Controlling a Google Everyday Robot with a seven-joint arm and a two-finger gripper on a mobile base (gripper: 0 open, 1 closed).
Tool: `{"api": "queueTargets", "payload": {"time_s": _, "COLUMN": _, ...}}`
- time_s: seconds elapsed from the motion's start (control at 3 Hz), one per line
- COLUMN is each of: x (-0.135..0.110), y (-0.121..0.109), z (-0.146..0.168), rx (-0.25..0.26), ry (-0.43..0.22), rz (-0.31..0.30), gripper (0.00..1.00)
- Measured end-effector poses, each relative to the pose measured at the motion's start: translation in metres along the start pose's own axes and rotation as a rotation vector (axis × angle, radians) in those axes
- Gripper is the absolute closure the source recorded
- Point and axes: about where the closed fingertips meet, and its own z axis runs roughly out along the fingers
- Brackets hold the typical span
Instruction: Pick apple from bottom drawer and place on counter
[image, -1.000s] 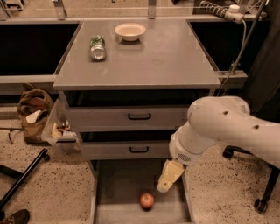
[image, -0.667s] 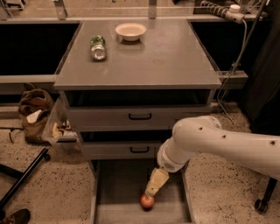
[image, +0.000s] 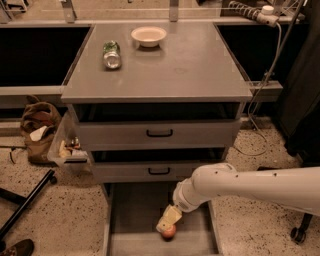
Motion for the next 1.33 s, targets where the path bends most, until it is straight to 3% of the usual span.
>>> {"api": "queueTargets", "payload": {"time_s": 0.33, "x": 0.0, "y": 0.0, "z": 0.001, "rx": -0.001, "ry": 0.0, "rz": 0.0, "gripper": 0.0}}
{"api": "queueTargets", "payload": {"time_s": 1.33, "x": 0.067, "y": -0.001, "z": 0.156, "rx": -0.127, "ry": -0.047, "rz": 0.11, "gripper": 0.0}}
